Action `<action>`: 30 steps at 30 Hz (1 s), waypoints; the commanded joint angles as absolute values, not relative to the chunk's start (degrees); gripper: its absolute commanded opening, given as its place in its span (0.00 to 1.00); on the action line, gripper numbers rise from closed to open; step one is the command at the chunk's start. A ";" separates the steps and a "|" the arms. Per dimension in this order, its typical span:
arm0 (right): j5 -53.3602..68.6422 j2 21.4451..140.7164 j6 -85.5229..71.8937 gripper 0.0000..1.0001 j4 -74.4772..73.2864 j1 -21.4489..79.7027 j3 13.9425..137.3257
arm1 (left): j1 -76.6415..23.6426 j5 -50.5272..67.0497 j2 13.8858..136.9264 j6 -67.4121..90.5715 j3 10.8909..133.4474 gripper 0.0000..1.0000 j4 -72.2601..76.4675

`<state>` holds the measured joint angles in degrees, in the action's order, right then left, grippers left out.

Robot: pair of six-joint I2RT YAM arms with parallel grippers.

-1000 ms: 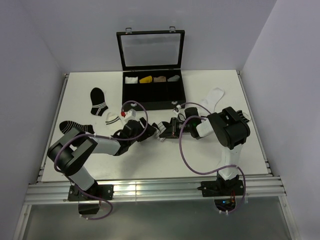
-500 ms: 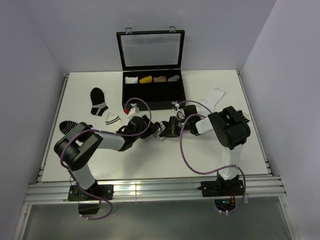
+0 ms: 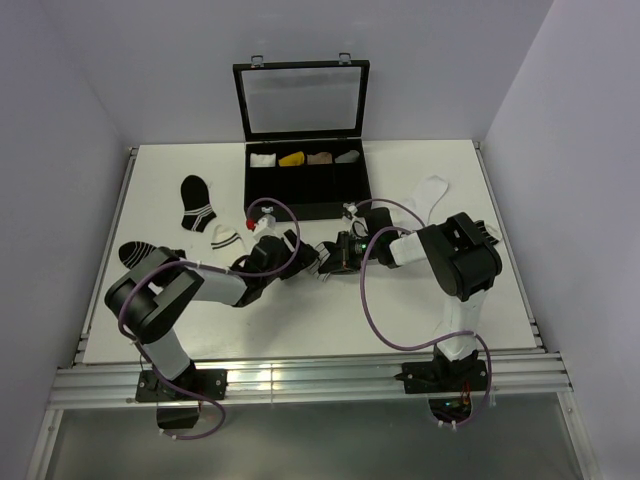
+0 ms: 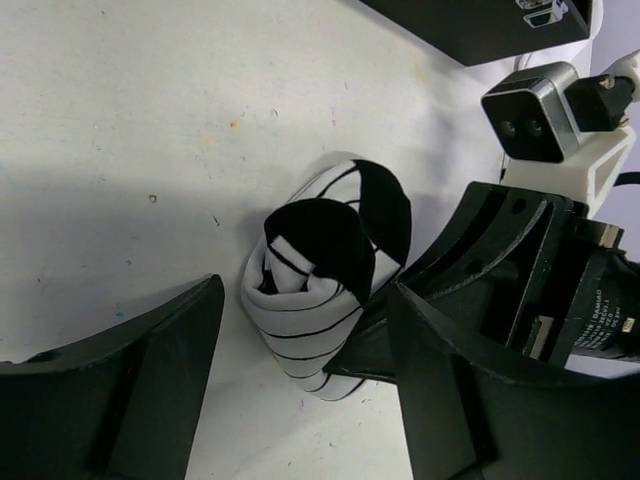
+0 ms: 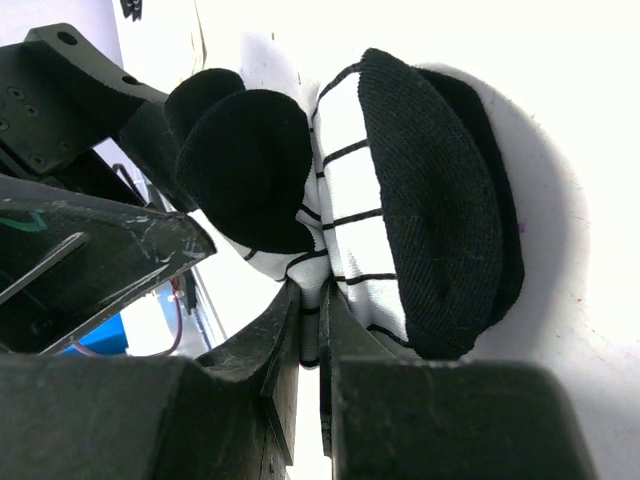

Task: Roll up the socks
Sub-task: Roll the sock at the center of the board.

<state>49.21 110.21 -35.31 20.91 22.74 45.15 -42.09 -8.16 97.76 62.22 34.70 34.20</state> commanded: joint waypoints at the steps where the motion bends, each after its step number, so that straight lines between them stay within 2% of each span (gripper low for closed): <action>1: 42.89 110.04 -31.91 0.10 15.65 23.55 45.79 | -42.28 -7.56 98.78 60.56 34.10 0.72 30.15; 7: 41.75 110.13 -30.85 0.10 14.59 23.91 45.97 | -41.57 -9.67 100.54 62.05 36.73 0.65 24.80; 13: 39.64 110.04 -29.44 0.10 12.83 24.26 46.05 | -40.61 -8.62 103.35 62.84 39.11 0.53 20.48; 14: 39.20 109.87 -29.10 0.10 12.75 24.43 46.05 | -40.52 -8.44 103.71 62.93 39.98 0.46 18.74; 16: 38.50 109.51 -28.74 0.10 12.22 24.70 45.97 | -40.43 -7.74 104.32 62.84 40.43 0.39 17.93; 20: 35.35 106.27 -27.52 0.11 12.22 25.49 45.44 | -40.52 -7.30 104.41 62.67 41.48 0.14 16.00; 23: 31.57 103.63 -25.24 0.16 11.25 27.15 45.26 | -40.60 -7.38 103.98 61.96 42.62 0.03 13.37; 24: 28.16 101.71 -24.62 0.21 10.29 27.77 45.26 | -40.52 -7.47 103.89 61.79 42.97 0.00 12.75; 30: 12.94 93.00 -20.39 0.37 8.08 35.22 43.78 | -41.31 -9.40 102.75 59.50 45.79 0.00 6.51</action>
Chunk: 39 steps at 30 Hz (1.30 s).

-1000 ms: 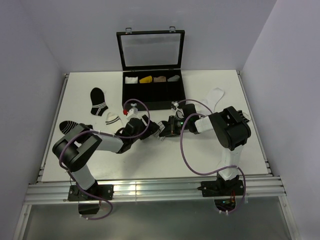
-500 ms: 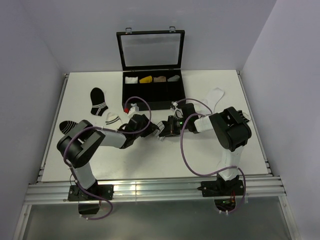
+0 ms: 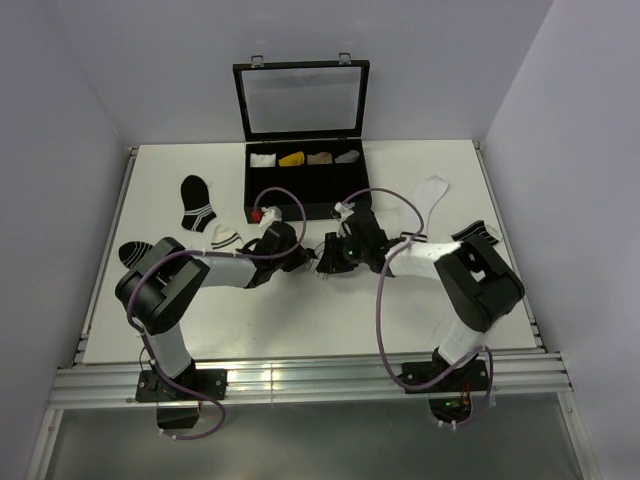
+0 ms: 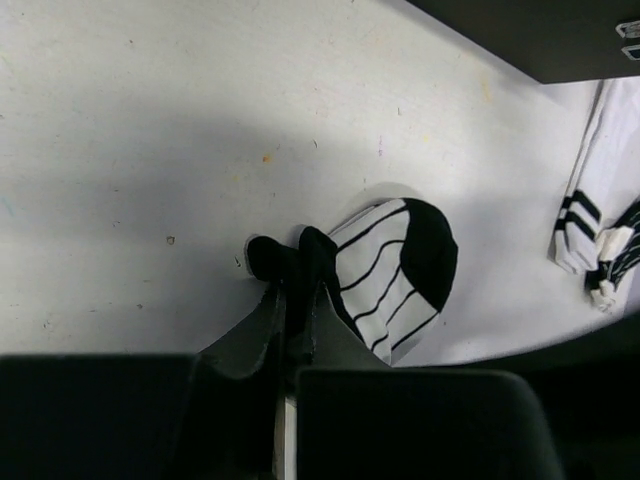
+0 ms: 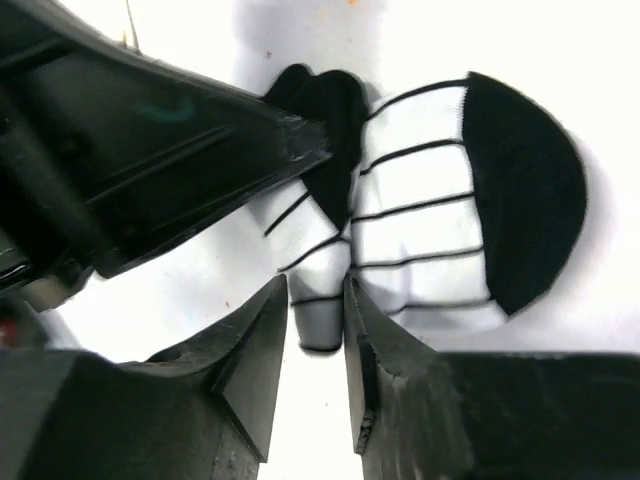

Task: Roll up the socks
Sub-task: Roll the sock at the center of the board.

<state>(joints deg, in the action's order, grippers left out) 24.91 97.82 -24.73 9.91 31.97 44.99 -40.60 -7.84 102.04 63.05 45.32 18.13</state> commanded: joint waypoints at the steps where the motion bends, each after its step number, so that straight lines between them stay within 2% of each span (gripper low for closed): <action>1: 8.48 90.29 -19.96 0.38 8.43 36.29 43.25 | -41.48 -9.67 102.57 58.89 46.31 0.00 5.63; 8: -3.16 82.53 -14.95 0.48 13.26 42.80 38.77 | -41.84 -9.84 101.86 57.31 48.51 0.00 1.07; 13: -4.92 82.18 -11.78 0.49 15.56 46.31 37.53 | -41.84 -10.11 101.60 56.60 49.13 0.00 0.18; 29: -5.27 91.14 -8.09 0.50 16.79 50.01 41.22 | -41.84 -9.05 101.07 55.72 49.66 0.00 -1.23; 39: -8.43 97.64 -9.58 0.51 9.06 50.19 45.61 | -41.84 -7.91 100.72 55.37 49.83 0.00 -1.41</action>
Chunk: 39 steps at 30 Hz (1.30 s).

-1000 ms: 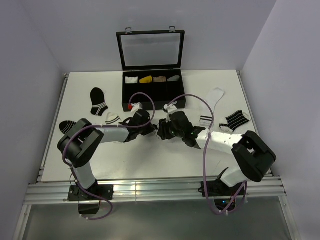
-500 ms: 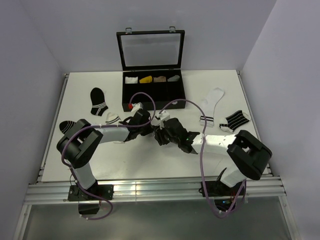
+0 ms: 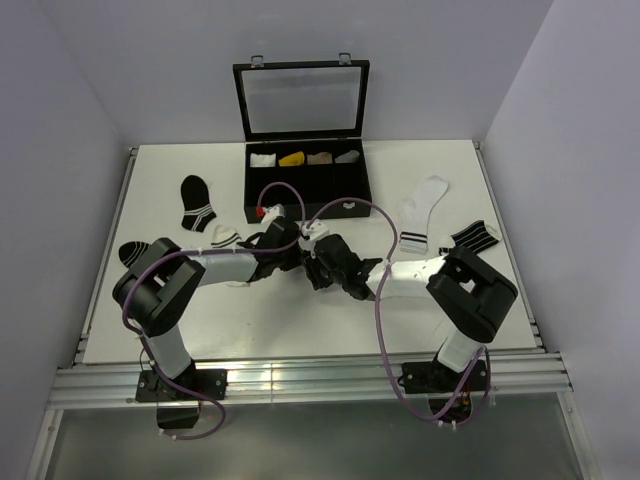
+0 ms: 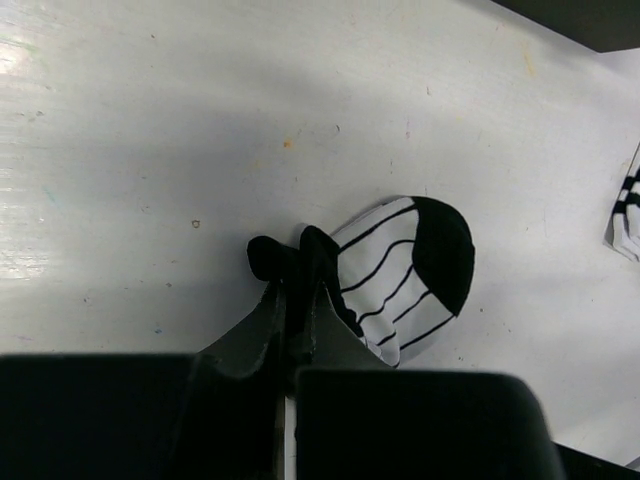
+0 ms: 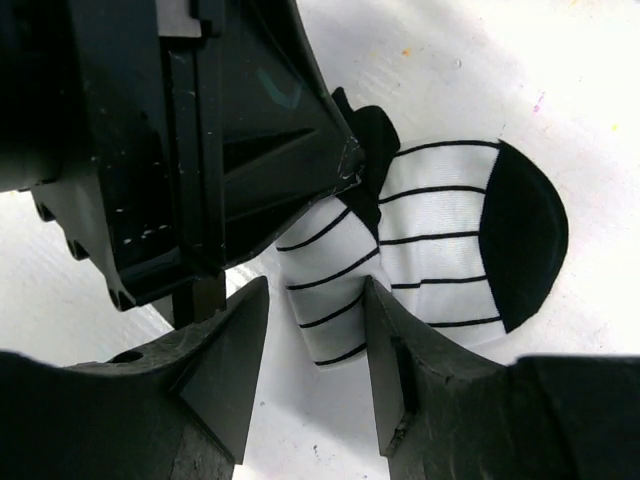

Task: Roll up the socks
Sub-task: Roll the sock at the center of the board.

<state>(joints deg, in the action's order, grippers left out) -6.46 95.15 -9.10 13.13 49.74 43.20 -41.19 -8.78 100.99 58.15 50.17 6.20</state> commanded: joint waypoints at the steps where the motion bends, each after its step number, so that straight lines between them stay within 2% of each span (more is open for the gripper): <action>1: -8.96 97.91 -9.93 0.50 8.44 50.19 45.88 | -41.84 -7.91 100.55 55.46 50.01 0.00 -1.58; 4: -10.19 99.58 -10.19 0.46 5.54 50.19 47.46 | -41.84 -8.17 99.93 55.72 50.19 0.00 -1.93; 5: -10.46 100.10 -10.28 0.38 3.97 50.19 48.33 | -41.84 -8.61 99.67 55.90 50.19 0.00 -2.02; 7: -10.98 101.25 -10.63 0.31 2.82 50.19 49.04 | -41.75 -8.88 98.70 56.42 49.84 0.01 -2.02; 8: -10.99 101.69 -10.81 0.22 1.94 50.19 49.57 | -41.66 -8.96 98.27 56.60 49.75 0.00 -2.02; 9: -10.90 101.86 -10.98 0.18 1.50 50.19 49.83 | -41.66 -9.31 97.48 57.12 49.66 0.01 -1.93; 10: -10.55 102.21 -11.07 0.13 1.23 50.10 50.09 | -41.66 -9.49 96.95 57.39 49.22 0.04 -1.93; 11: -10.20 102.30 -11.16 0.03 0.88 50.10 50.36 | -41.66 -9.84 96.07 57.83 48.87 0.06 -1.67; 12: -9.50 102.04 -11.25 0.00 0.88 50.01 50.36 | -41.57 -9.93 95.54 58.09 48.52 0.09 -1.41; 15: -3.45 100.46 -12.13 0.00 1.14 49.14 49.75 | -41.22 -10.11 93.78 59.15 46.94 0.24 -0.70; 16: -1.43 100.02 -13.00 0.00 1.06 48.09 49.66 | -41.13 -10.46 93.34 59.41 46.15 0.39 -0.53; 18: 4.73 98.88 -14.06 0.00 0.62 46.68 49.83 | -40.96 -10.81 91.85 60.12 45.18 0.51 -0.53; 19: 6.66 98.70 -15.28 0.00 0.44 45.45 50.01 | -40.87 -11.59 91.24 60.47 44.31 0.63 1.13; 22: 15.00 99.14 -18.09 0.00 -2.80 42.73 52.03 | -40.78 -13.26 88.78 61.43 42.46 0.76 1.93; 25: 25.20 100.72 -22.21 0.00 -3.69 40.26 53.52 | -40.69 -15.11 85.44 62.40 39.39 0.79 3.86; 30: 40.92 104.23 -30.21 0.00 -0.80 34.20 54.32 | -40.69 -15.21 79.02 61.35 32.63 0.79 10.18; 39: 47.72 109.86 -38.39 0.00 4.48 29.10 55.02 | -40.69 -10.11 81.56 59.50 30.23 0.75 18.10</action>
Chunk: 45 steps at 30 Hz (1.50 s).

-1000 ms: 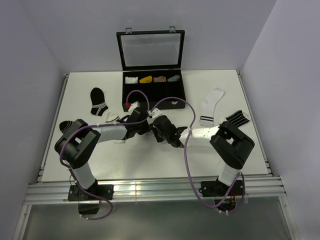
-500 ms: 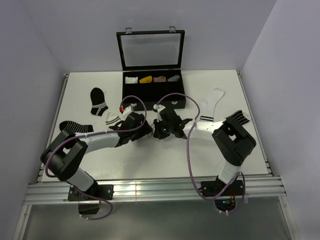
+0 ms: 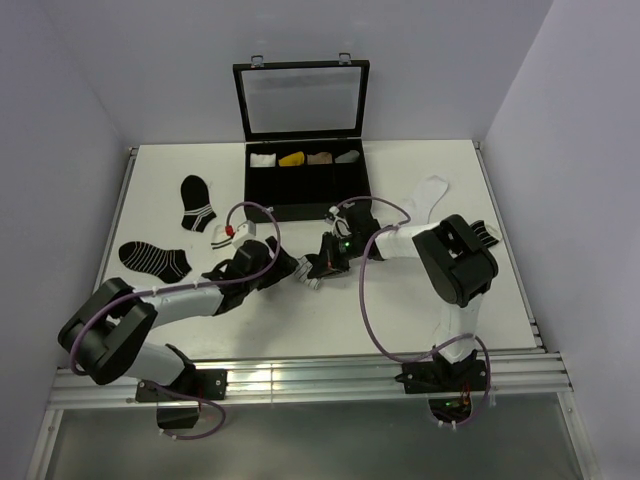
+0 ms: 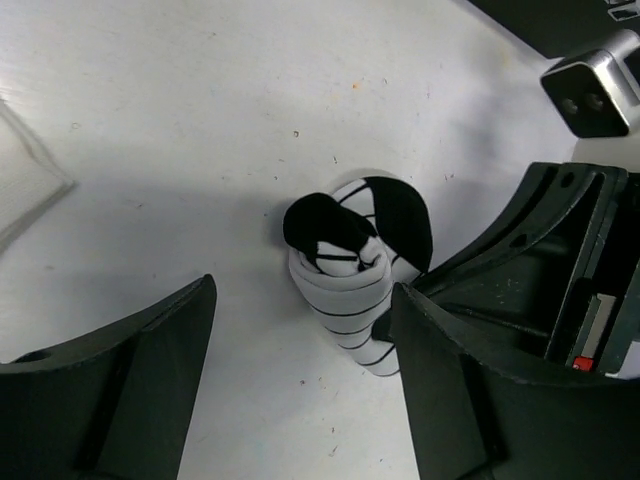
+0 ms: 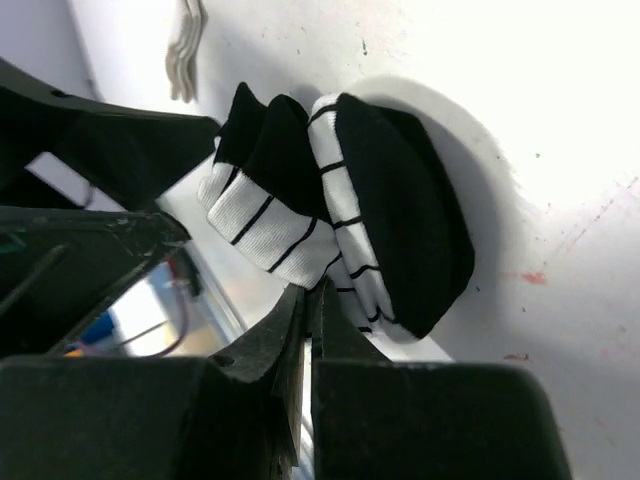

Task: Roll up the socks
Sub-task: Roll the sock at the center of the board.

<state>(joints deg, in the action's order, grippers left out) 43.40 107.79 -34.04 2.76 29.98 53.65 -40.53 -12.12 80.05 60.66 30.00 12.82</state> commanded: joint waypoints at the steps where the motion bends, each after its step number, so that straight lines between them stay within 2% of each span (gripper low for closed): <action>1: 48.77 110.47 -38.76 0.00 5.70 28.92 54.85 | -40.78 -10.02 82.26 59.50 30.23 0.75 18.63; 8: 48.96 112.94 -39.20 0.00 6.15 28.04 55.37 | -40.78 -9.58 89.11 58.89 32.34 0.72 21.10; 13: 48.78 112.94 -39.81 0.00 7.11 27.16 55.11 | -40.69 -8.97 93.06 59.68 33.57 0.62 20.83; 17: 47.03 112.42 -38.42 0.00 6.24 26.81 54.84 | -40.69 -8.26 95.27 59.50 35.50 0.45 18.55; 18: 45.54 112.06 -37.89 0.00 6.15 26.81 54.50 | -40.78 -8.17 95.45 59.50 35.86 0.36 18.28; 20: 43.69 110.31 -35.79 0.01 4.75 26.81 54.41 | -40.69 -7.82 95.98 59.06 36.64 0.29 17.41; 23: 39.65 106.71 -33.15 0.07 4.22 26.98 53.44 | -40.78 -8.09 96.24 58.36 38.57 0.12 14.17; 24: 38.68 105.31 -32.35 0.11 4.31 27.33 52.57 | -40.87 -8.35 96.24 58.01 39.11 0.02 13.02; 25: 35.45 102.86 -31.56 0.13 4.31 27.59 52.12 | -40.87 -8.52 96.24 57.75 39.63 0.00 12.14; 33: 11.45 87.73 -20.05 0.37 6.57 35.58 45.71 | -41.13 -8.70 96.85 54.50 46.84 0.00 1.68; 36: 3.18 82.72 -16.36 0.40 11.05 40.51 41.49 | -41.05 -8.26 97.29 54.14 48.78 0.00 0.18; 45: -4.75 80.59 -10.20 0.45 17.66 48.86 35.60 | -41.13 -6.94 98.96 53.00 52.82 0.00 -4.48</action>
<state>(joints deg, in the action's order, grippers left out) 0.62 80.73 -13.80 12.95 47.20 36.34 -40.84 -8.03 98.00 54.92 50.78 -0.71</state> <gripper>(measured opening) 0.451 0.053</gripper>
